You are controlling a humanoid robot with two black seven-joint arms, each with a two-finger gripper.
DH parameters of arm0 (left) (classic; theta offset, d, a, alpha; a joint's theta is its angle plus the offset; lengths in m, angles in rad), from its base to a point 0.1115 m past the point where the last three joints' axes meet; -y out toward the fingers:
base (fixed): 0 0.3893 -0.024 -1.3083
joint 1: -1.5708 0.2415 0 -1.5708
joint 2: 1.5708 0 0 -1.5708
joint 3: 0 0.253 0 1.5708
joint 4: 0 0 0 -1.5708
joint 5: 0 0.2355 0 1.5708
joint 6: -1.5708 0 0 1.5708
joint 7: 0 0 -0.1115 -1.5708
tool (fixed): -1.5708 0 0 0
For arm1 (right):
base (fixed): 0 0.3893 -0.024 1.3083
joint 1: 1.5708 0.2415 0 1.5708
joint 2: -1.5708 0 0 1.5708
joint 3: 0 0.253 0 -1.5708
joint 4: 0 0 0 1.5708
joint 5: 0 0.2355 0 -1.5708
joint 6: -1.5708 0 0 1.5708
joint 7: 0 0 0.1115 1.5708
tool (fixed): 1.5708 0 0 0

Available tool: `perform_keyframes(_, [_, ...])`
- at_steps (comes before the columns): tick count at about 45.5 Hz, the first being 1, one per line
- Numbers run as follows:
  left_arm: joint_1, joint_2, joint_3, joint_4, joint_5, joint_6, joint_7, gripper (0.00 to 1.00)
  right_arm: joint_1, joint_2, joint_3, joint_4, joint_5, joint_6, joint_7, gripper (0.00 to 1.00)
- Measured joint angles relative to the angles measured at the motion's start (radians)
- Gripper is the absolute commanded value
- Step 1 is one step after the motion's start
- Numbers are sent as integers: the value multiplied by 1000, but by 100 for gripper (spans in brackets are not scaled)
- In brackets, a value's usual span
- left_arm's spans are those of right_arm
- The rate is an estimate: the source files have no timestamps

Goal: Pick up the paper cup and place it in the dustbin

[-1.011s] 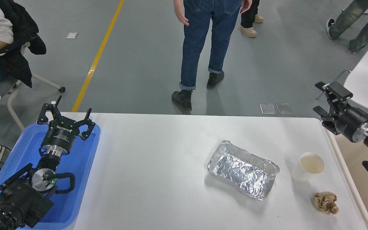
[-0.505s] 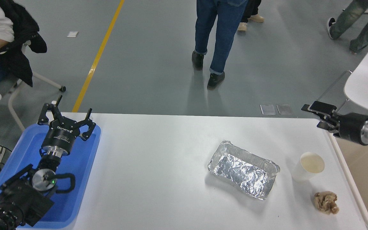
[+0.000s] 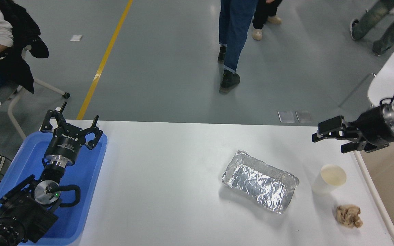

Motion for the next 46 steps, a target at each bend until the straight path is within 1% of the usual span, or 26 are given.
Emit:
perform_keyframes(5, [0,0,0,0,0,0,0,100,62,53,-26,21,-8,43,-3,100])
perform_keyframes(8, [0,0,0,0,0,0,0,100,91,78,-39,30,-12,60,-12,100])
perform_keyframes(11, [0,0,0,0,0,0,0,100,119,98,-49,37,-14,72,-36,100])
perform_keyframes(15, [0,0,0,0,0,0,0,100,155,117,-55,47,-14,85,-86,100])
perform_keyframes(19, [0,0,0,0,0,0,0,100,189,127,-56,54,-11,92,-122,100])
perform_keyframes(28, [0,0,0,0,0,0,0,100,256,117,-76,59,-11,101,-168,100])
perform_keyframes(35, [-1,0,0,0,0,0,0,100,302,105,-113,60,-17,104,-183,100])
perform_keyframes(46, [-1,0,0,0,0,0,0,100,339,94,-134,66,-18,105,-193,100])
